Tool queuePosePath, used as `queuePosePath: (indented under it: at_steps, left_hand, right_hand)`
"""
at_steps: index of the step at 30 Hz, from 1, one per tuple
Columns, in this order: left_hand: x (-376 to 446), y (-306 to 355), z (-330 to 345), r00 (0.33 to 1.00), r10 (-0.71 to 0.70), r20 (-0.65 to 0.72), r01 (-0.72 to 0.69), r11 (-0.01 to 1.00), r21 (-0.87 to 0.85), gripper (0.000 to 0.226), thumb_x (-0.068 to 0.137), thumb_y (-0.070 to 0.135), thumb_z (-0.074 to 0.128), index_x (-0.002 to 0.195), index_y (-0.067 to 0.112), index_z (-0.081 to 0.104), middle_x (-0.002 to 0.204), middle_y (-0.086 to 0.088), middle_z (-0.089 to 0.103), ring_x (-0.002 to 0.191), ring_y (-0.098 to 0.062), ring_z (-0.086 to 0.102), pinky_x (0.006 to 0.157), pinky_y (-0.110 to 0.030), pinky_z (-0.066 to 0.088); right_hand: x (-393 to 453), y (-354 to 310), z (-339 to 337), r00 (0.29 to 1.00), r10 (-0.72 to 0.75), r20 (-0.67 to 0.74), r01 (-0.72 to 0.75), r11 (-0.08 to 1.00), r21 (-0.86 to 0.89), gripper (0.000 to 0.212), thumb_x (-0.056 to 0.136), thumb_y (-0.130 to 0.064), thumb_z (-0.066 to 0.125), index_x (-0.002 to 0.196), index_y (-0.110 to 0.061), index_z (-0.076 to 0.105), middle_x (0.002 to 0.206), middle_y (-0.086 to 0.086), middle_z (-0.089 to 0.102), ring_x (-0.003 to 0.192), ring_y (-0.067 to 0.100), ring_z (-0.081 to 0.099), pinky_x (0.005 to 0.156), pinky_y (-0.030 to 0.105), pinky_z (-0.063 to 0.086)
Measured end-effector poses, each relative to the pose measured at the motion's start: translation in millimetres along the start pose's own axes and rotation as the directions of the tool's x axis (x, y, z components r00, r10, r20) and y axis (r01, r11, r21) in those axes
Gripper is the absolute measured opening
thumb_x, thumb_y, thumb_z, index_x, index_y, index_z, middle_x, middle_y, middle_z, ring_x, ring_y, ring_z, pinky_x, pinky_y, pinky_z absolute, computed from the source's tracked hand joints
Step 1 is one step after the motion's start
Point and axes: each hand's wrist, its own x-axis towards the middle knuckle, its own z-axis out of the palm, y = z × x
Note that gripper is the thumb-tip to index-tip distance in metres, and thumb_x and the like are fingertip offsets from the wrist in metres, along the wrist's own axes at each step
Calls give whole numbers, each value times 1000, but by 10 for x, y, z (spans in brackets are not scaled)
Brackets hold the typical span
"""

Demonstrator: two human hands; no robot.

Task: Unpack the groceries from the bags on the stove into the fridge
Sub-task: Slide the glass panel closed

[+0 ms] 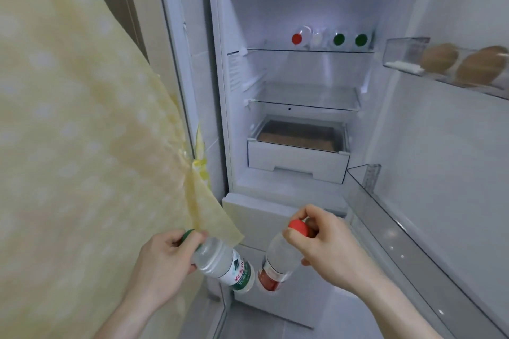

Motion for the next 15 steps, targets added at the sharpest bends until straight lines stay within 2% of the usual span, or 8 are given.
queuePosePath:
  at_steps: [2,4,6,9,11,13,15]
  left_hand:
    - [175,167,111,1000,21,-3,-21,996,-81,42,76,49,72,77,7,75,90,-21,69,81,-21,73,79,-45,65]
    - [354,317,200,999,44,-10,-45,987,-152,20,90,29,71,76,19,81,83,-6,75,78,-10,74,78,-42,65]
    - [521,480,268,997,73,-19,-76,974,-213,23,93,23,68,76,27,83,82,5,77,75,-2,73,76,-39,65]
    - [809,746,365,992,113,-47,-122,948,-294,22,95,20,68,78,20,83,74,10,74,68,4,69,71,-35,66]
    - [1009,927,430,988,143,-60,-155,929,-336,20,95,19,67,81,17,80,73,12,74,64,7,68,74,-38,65]
    - [1203,1127,489,984,170,-57,-179,903,-391,18,95,19,66,84,17,80,68,16,72,60,6,68,86,-47,61]
    - [1399,1326,536,980,192,-54,-194,861,-469,17,96,17,64,87,13,78,61,17,68,60,5,67,89,-46,60]
  right_hand:
    - [170,26,-79,998,21,-57,-19,999,39,15,82,-40,72,82,-28,62,77,4,69,72,30,63,68,54,60]
    - [312,22,-170,991,41,-125,-31,996,80,16,83,-37,74,80,-27,61,76,4,69,66,30,63,67,54,60]
    - [436,-7,-260,980,67,-187,-36,986,162,17,85,-31,75,79,-25,61,70,1,67,59,22,60,64,52,62]
    - [641,-83,-395,955,98,-280,-27,969,247,17,88,-25,74,84,-15,61,64,-3,60,59,15,55,63,50,63]
    - [778,-144,-476,932,87,-352,11,964,267,16,88,-25,73,85,-17,60,67,1,61,63,21,58,65,53,63]
    - [916,-236,-539,904,61,-424,62,961,270,16,88,-27,74,84,-19,60,74,6,64,74,35,63,65,54,63]
    - [1063,-341,-596,870,28,-492,109,963,247,18,87,-28,75,84,-19,60,75,6,66,79,37,65,67,55,62]
